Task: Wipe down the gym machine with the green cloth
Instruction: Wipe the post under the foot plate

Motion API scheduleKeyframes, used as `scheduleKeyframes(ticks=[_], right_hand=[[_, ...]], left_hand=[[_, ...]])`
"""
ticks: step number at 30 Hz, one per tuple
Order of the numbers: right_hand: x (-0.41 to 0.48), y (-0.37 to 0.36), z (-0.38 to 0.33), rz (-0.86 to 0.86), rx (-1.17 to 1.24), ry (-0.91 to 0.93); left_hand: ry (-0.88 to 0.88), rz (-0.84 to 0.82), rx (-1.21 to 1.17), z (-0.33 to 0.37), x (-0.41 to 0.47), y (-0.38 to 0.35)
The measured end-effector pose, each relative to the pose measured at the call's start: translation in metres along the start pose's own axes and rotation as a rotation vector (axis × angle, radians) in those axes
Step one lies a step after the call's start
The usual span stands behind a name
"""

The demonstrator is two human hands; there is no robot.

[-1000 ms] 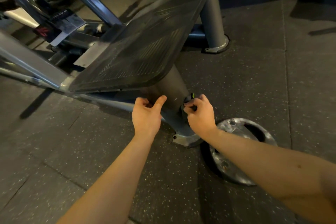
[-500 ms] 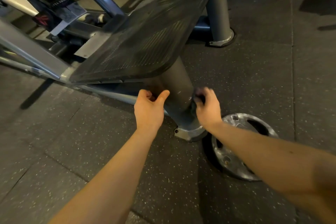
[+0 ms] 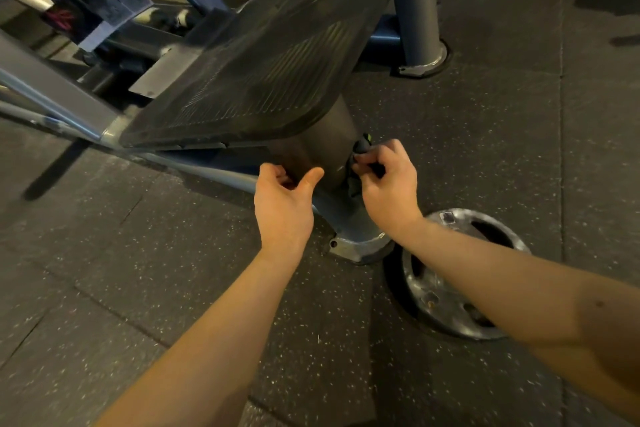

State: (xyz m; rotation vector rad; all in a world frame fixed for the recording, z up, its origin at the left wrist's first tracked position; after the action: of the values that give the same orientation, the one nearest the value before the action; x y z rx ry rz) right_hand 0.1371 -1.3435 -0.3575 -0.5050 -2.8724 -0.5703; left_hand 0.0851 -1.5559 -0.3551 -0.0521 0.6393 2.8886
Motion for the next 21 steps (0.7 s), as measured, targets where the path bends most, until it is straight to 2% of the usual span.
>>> scheduleKeyframes(ticks=[3, 7, 9, 12, 16, 18, 21], right_hand=[[-0.011, -0.004, 0.04, -0.027, -0.036, -0.146], [-0.036, -0.013, 0.101, -0.161, -0.143, -0.453], [-0.039, -0.013, 0.111, -0.19, -0.17, -0.543], [-0.02, -0.007, 0.075, -0.157, -0.176, -0.459], [0.018, 0.01, -0.021, 0.002, 0.009, -0.048], [0.028, 0.009, -0.04, 0.026, 0.063, 0.072], [0.024, -0.009, -0.006, -0.001, 0.169, -0.023]], left_hand=[[-0.003, 0.008, 0.014, 0.001, 0.0, 0.0], [0.008, 0.024, 0.017, 0.002, -0.002, -0.002], [0.017, 0.025, 0.019, 0.001, -0.004, -0.002], [0.023, 0.017, 0.013, 0.002, -0.004, -0.002], [0.004, 0.007, 0.03, 0.003, -0.003, -0.001], [0.002, 0.0, 0.046, 0.004, -0.003, -0.002], [-0.001, -0.012, 0.055, 0.005, -0.002, -0.001]])
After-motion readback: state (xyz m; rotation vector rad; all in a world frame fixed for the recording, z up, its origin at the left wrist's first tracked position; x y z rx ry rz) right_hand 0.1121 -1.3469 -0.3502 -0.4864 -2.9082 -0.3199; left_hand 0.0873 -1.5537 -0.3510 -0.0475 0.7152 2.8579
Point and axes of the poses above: each hand's wrist, its own x-axis towards the middle knuckle, its own y-axis out of the back of the hand, z = x × y, the point moved 10 cm from there along x, towards the middle knuckle, and after that the axes turned 14 degrees about -z, right-handed, at the moved point
